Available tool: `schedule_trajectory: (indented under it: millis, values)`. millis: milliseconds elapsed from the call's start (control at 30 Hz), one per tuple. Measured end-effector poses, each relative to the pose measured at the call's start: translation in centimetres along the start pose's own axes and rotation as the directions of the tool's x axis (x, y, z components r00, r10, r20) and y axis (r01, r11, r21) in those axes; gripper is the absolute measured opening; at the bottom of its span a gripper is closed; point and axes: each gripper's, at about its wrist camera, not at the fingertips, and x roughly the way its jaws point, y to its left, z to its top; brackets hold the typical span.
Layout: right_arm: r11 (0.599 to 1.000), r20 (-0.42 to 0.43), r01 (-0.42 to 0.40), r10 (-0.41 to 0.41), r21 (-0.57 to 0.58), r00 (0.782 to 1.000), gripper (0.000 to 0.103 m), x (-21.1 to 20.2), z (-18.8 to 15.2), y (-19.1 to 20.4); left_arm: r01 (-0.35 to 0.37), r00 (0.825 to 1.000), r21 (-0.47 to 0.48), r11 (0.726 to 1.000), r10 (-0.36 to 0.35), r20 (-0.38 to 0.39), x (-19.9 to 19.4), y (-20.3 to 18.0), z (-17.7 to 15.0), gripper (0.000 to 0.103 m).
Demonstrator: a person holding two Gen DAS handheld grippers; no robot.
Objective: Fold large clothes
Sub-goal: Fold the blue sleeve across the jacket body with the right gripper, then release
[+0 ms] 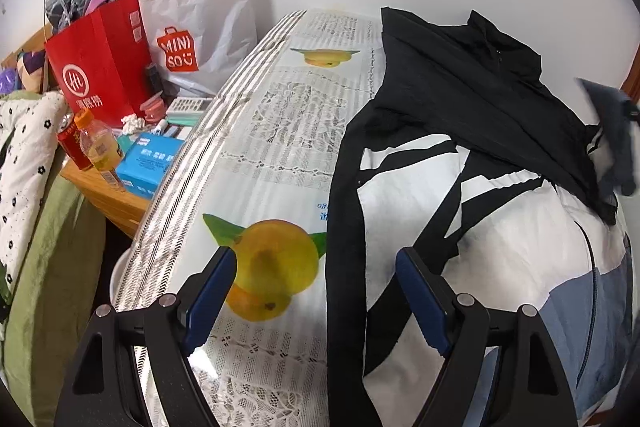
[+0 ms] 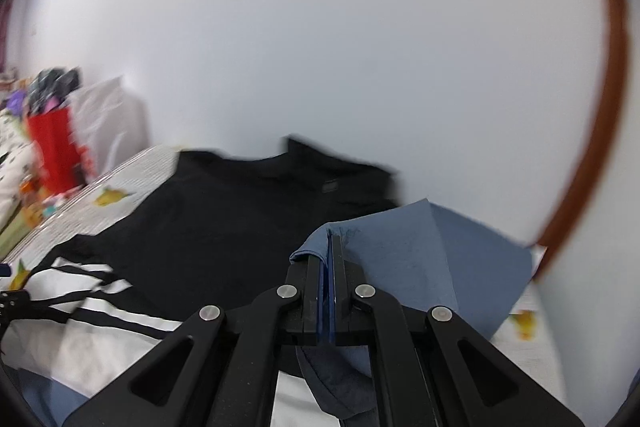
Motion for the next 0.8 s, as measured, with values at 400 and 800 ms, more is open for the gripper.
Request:
schedule_trajectory:
  millis: [400, 800]
  values:
    - [0.999, -0.164, -0.042, 0.045, 0.025, 0.985, 0.071, 6.7, -3.2, 3.6, 0.011, 1.0, 0.019, 1.0, -0.011, -0.006, 0.1, -0.5, 0.2, 0.08]
    - [0.994, -0.186, -0.028, 0.047, 0.102, 0.981, 0.089, -1.5, -8.6, -1.4, 0.026, 0.997, 0.142, 0.99, -0.035, 0.062, -3.0, -6.3, 1.3, 0.08]
